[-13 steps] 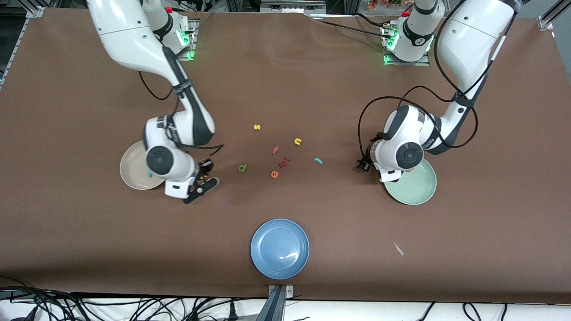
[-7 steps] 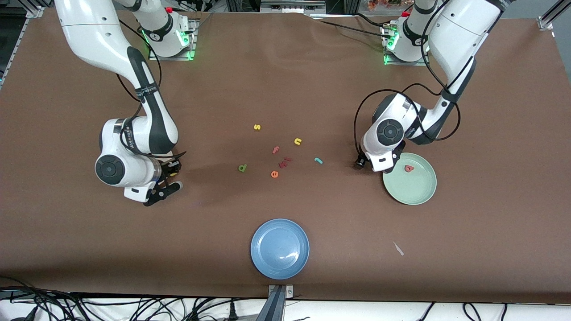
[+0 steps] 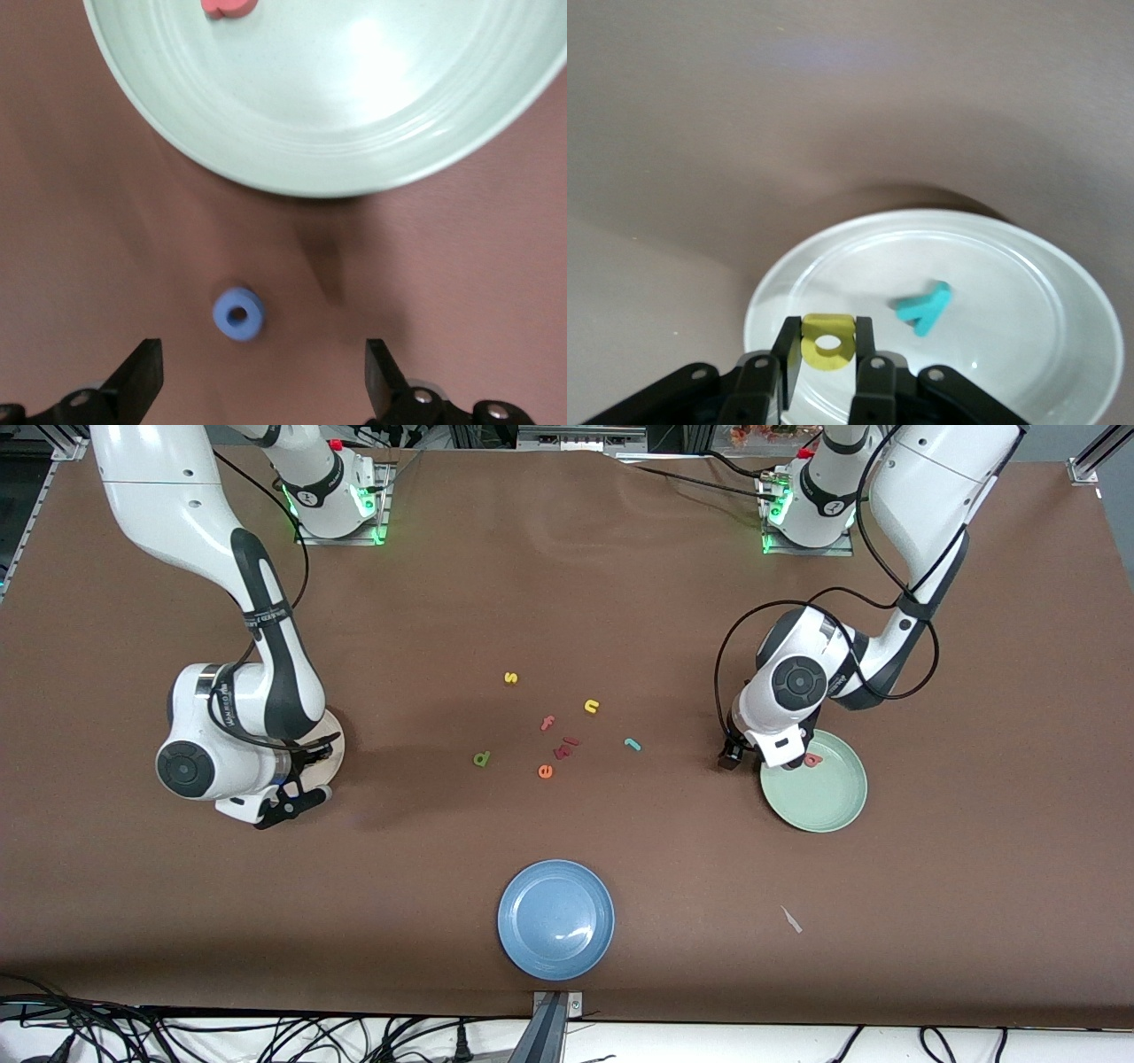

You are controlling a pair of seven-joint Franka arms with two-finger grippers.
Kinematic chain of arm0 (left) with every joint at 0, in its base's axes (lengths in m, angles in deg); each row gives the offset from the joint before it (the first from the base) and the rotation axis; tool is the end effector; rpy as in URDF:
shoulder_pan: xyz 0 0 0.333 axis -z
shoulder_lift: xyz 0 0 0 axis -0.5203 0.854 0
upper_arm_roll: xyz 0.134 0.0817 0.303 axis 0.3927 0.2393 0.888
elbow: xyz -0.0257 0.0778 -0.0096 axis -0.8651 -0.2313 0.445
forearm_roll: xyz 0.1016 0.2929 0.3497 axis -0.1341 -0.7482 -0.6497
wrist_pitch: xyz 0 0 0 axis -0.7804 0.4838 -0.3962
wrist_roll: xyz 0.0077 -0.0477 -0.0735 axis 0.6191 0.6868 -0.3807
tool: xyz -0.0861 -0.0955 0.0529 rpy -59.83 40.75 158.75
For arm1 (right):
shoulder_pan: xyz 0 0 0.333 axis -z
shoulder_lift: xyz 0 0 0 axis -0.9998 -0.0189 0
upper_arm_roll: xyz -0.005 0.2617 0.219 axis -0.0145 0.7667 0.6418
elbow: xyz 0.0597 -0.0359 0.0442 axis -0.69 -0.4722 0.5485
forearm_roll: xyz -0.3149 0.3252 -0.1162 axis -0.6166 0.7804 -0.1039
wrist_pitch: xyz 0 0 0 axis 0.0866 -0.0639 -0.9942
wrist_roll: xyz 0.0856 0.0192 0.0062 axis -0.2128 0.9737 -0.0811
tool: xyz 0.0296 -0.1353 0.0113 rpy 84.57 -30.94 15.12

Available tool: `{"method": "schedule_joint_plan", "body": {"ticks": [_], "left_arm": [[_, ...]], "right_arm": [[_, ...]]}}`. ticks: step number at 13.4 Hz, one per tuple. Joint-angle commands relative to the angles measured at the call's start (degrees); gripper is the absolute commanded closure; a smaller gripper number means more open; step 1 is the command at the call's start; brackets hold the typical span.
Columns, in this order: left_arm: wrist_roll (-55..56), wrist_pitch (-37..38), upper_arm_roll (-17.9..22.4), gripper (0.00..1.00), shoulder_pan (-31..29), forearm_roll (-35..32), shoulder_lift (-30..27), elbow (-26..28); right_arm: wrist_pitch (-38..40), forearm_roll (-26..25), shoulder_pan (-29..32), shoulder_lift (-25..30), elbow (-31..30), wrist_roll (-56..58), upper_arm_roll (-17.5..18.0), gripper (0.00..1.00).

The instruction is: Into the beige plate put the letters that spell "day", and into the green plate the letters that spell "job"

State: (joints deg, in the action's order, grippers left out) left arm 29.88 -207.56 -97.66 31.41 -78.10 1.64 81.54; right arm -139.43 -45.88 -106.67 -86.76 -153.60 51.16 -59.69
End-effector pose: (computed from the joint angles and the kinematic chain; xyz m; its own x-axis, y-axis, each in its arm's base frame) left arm 0.5849 -0.2459 0.1254 0.3142 0.9478 -0.0550 0.9417 -0.3185 -0.1085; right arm 0.6995 0.0672 0.1542 0.8643 0.4071 -0.2953 0.3952 -0.9129 -0.1018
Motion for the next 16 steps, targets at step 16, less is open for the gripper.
{"method": "schedule_joint_plan", "body": {"ticks": [16], "left_arm": [[3.4, -12.4, -0.2, 0.38, -2.2, -5.0, -1.8, 10.2]], "right_arm": [[-14.5, 9.3, -17.0, -1.4, 0.9, -43.6, 1.9, 0.0]]}}
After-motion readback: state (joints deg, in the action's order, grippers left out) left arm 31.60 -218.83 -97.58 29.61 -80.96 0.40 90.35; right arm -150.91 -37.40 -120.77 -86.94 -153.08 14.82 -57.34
